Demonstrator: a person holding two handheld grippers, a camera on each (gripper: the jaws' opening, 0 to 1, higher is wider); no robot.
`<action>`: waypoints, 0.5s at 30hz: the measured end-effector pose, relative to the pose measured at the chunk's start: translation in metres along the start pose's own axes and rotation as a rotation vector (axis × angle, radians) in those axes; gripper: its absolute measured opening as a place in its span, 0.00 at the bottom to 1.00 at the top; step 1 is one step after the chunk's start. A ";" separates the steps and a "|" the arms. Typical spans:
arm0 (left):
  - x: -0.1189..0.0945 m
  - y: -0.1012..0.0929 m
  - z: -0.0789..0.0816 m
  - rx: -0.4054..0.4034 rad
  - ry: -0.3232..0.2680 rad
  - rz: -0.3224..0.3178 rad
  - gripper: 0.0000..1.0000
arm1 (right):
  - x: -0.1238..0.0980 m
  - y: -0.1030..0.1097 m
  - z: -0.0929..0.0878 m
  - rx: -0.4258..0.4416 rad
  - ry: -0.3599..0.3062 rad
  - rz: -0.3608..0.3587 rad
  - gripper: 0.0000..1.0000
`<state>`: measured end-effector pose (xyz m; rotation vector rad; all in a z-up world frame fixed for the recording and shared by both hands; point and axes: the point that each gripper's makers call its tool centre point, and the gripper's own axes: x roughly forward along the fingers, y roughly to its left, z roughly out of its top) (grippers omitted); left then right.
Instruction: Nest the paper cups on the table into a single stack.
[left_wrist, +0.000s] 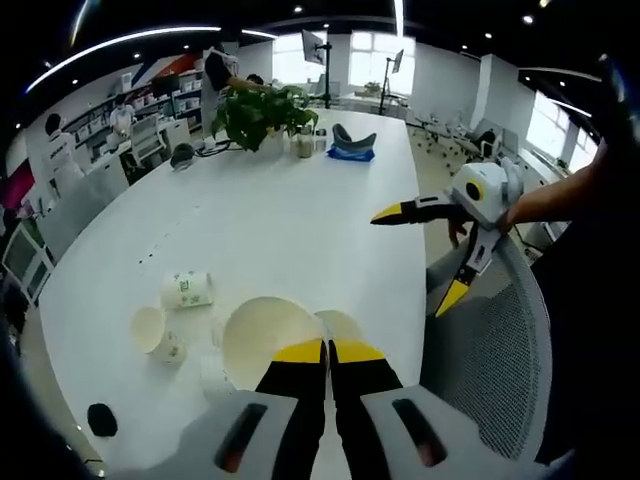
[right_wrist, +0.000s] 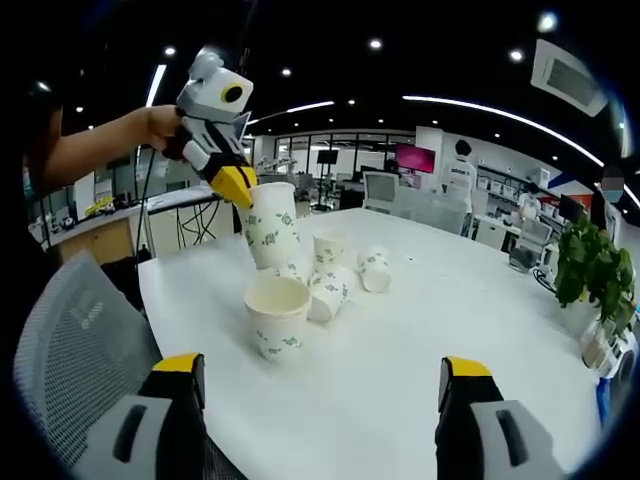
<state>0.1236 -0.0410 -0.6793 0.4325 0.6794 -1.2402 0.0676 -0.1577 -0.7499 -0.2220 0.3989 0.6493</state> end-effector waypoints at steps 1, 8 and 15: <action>0.002 -0.001 0.000 0.000 0.004 -0.006 0.00 | 0.000 0.000 0.000 -0.001 0.001 -0.001 0.99; 0.013 -0.007 -0.002 0.000 0.018 -0.033 0.00 | 0.000 0.000 -0.002 -0.003 0.006 0.001 0.98; 0.017 -0.011 0.001 0.019 0.029 -0.041 0.00 | 0.000 -0.001 -0.003 -0.004 0.007 -0.002 0.98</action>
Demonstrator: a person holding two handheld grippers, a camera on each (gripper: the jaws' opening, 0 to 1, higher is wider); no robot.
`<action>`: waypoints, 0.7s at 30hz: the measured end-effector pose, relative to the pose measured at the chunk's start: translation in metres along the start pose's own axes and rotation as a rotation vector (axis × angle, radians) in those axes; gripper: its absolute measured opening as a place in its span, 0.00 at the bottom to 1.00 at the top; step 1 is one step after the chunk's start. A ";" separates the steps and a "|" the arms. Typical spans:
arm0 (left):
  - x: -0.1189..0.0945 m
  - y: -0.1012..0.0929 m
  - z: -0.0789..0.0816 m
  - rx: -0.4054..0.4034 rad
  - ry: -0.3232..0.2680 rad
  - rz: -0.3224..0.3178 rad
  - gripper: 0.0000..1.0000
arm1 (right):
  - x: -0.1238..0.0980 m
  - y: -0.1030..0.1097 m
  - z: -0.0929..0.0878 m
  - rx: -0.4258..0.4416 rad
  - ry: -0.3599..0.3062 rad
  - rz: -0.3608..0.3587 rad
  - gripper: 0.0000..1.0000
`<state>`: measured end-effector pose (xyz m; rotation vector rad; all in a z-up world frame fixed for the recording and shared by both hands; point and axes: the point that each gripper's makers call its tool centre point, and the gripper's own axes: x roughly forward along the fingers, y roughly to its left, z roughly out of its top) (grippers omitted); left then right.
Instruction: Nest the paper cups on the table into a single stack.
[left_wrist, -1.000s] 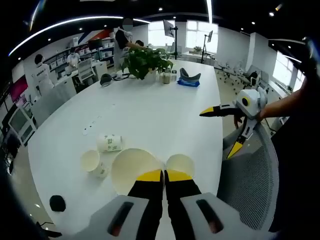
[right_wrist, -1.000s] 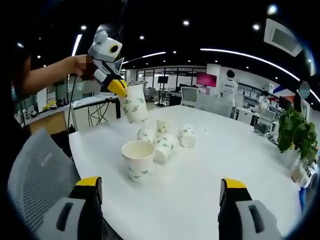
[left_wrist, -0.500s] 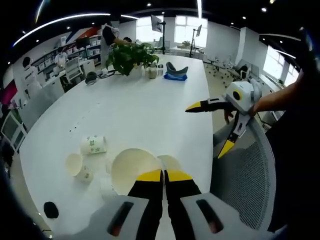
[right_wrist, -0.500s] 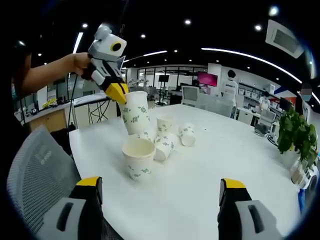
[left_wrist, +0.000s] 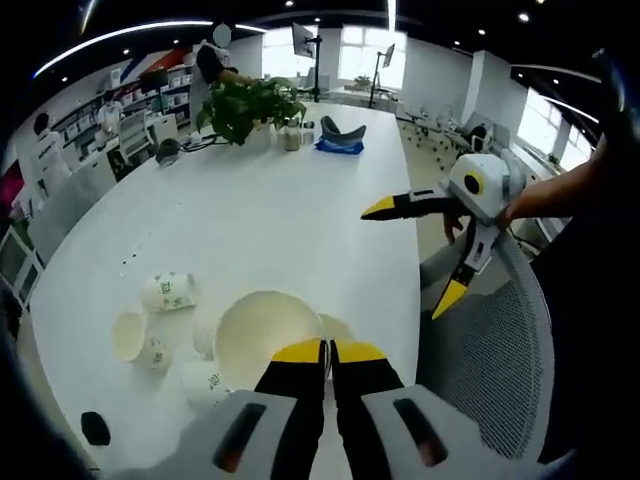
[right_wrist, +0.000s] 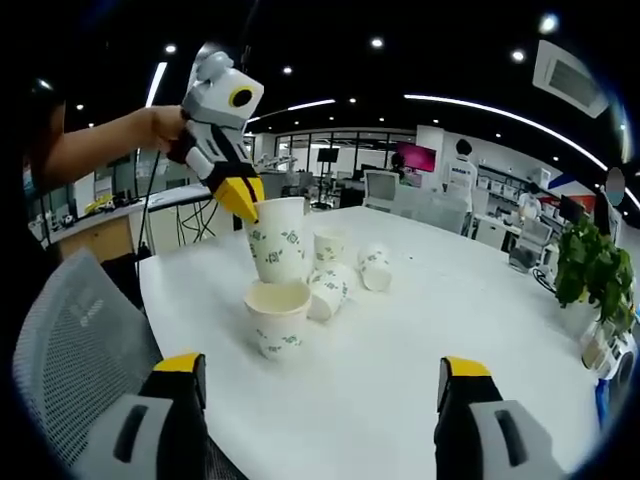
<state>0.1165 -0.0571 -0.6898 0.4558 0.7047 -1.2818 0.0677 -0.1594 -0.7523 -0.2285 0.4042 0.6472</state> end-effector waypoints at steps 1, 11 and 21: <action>0.000 -0.001 0.001 0.004 0.000 -0.002 0.00 | 0.000 0.000 0.000 0.000 0.000 0.000 0.98; 0.004 -0.013 0.008 0.012 -0.008 -0.024 0.00 | 0.000 0.000 -0.001 -0.002 0.003 0.002 0.97; 0.007 -0.018 0.011 0.047 0.011 -0.025 0.00 | 0.000 0.001 0.000 -0.001 0.002 0.002 0.96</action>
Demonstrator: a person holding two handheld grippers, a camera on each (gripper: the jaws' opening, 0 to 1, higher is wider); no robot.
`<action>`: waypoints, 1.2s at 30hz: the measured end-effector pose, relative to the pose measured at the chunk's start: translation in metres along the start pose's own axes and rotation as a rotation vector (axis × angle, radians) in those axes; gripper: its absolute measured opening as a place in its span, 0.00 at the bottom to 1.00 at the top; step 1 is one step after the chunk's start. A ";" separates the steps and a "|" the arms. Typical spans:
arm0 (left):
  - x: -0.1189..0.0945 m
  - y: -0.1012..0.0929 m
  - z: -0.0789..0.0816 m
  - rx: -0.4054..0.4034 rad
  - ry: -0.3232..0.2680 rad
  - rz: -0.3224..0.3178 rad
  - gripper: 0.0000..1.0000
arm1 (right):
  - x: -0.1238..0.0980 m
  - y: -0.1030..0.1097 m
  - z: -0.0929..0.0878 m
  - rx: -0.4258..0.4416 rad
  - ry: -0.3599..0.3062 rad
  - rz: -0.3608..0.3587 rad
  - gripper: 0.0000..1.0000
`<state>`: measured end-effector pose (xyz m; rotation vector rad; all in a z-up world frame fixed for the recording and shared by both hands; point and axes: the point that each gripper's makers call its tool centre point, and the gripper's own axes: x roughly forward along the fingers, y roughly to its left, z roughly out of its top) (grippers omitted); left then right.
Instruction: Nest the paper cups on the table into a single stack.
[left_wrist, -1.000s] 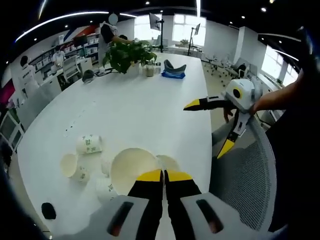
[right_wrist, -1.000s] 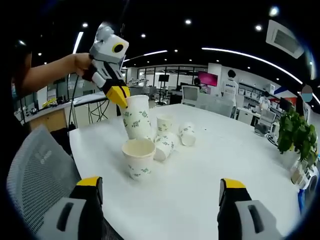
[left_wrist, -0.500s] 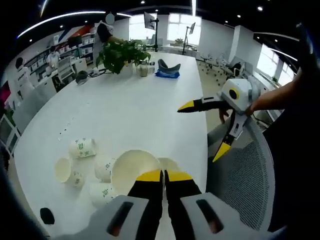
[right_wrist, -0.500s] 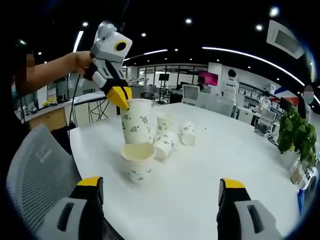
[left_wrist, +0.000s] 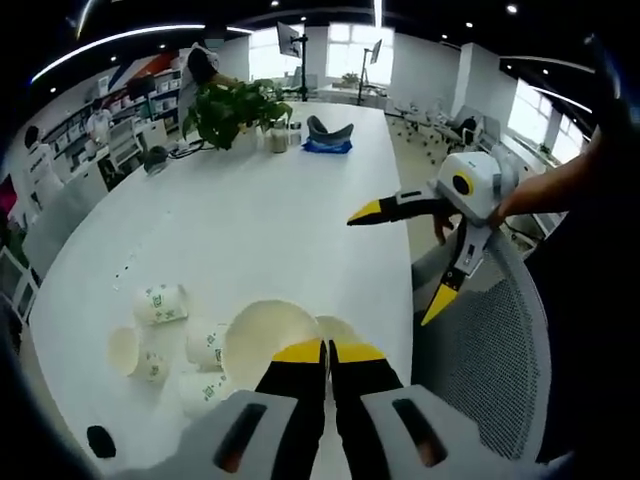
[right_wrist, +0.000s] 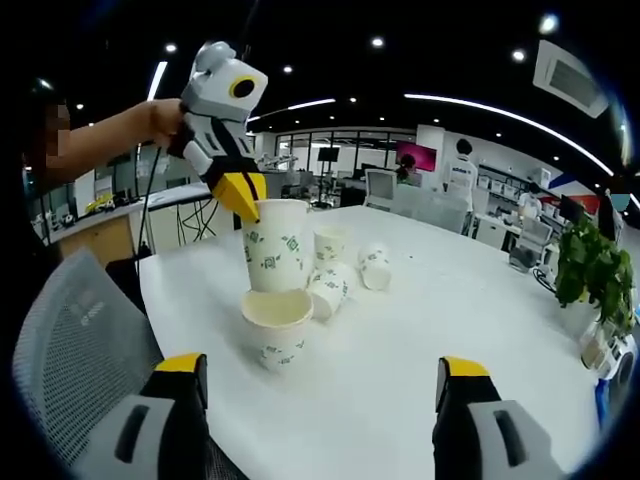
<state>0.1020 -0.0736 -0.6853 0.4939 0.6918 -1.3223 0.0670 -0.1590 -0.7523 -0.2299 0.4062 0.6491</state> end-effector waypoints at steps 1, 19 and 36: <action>0.000 0.000 0.000 0.003 0.002 0.001 0.00 | 0.000 0.000 0.000 0.000 0.000 0.000 0.96; 0.020 -0.010 -0.007 0.040 0.047 -0.044 0.00 | 0.000 -0.001 0.000 0.000 -0.001 -0.003 0.96; 0.051 -0.012 -0.029 0.035 0.108 -0.094 0.00 | 0.000 -0.001 0.000 -0.005 0.003 -0.005 0.95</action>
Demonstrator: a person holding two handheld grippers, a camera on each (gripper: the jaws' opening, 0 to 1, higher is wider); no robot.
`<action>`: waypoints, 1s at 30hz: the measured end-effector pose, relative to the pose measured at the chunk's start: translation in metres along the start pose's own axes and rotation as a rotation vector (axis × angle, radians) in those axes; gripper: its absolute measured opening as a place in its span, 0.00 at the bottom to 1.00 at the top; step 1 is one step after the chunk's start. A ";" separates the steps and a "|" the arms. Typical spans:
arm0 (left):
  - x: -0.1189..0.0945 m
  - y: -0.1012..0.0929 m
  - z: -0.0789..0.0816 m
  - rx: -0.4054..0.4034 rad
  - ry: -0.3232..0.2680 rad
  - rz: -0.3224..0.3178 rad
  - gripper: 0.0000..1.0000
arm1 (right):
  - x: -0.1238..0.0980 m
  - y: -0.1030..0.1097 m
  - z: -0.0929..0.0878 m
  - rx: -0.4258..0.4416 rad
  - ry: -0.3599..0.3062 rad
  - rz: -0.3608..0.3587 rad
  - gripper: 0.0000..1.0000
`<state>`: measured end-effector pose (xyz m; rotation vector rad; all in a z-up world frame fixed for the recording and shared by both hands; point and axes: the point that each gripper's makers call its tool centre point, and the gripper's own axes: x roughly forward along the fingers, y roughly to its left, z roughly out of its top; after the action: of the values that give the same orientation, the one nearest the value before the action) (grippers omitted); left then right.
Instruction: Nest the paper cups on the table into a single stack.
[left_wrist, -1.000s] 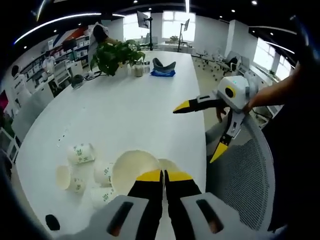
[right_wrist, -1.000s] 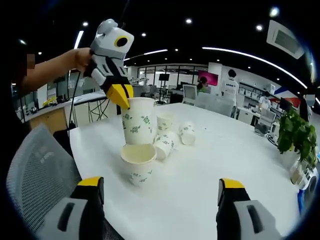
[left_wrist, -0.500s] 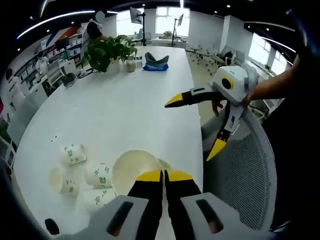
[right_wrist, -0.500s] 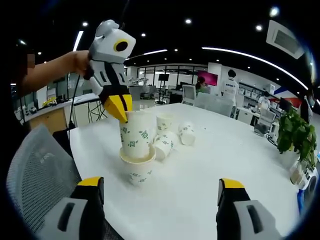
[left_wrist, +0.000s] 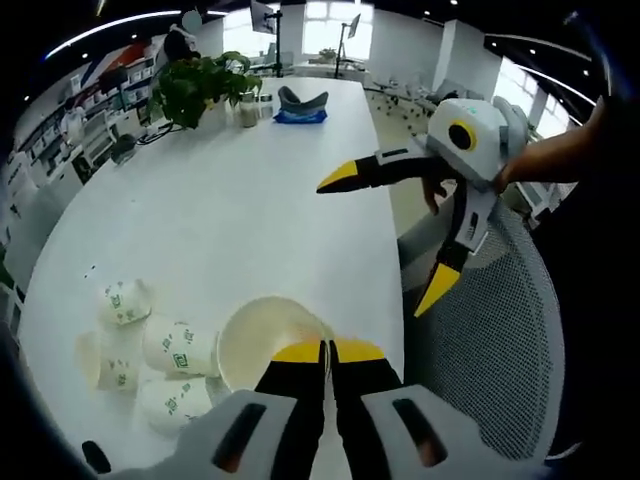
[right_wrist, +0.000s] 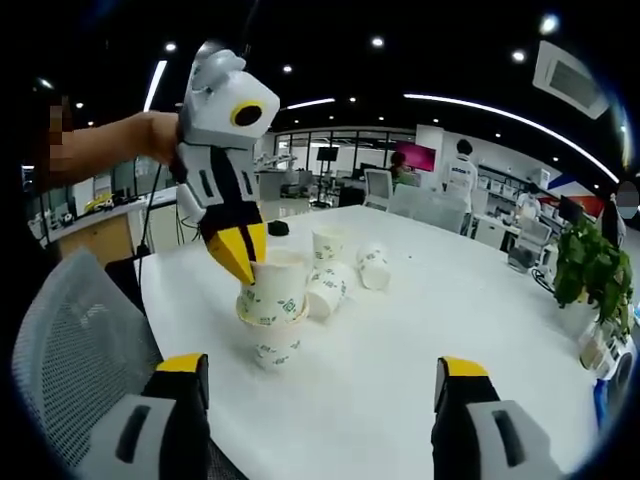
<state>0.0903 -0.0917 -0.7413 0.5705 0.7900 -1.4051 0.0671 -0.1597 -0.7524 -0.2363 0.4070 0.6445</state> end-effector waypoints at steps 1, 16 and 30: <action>0.002 -0.001 -0.001 -0.006 0.001 -0.007 0.00 | 0.000 0.000 0.000 0.001 0.001 0.000 0.95; 0.023 -0.005 -0.012 -0.081 0.015 -0.079 0.01 | 0.001 -0.001 -0.002 -0.006 0.011 -0.003 0.94; 0.030 -0.013 -0.018 -0.129 0.020 -0.119 0.02 | 0.001 -0.001 -0.005 -0.010 0.028 -0.005 0.92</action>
<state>0.0741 -0.0984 -0.7742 0.4444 0.9368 -1.4466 0.0671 -0.1622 -0.7575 -0.2564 0.4301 0.6393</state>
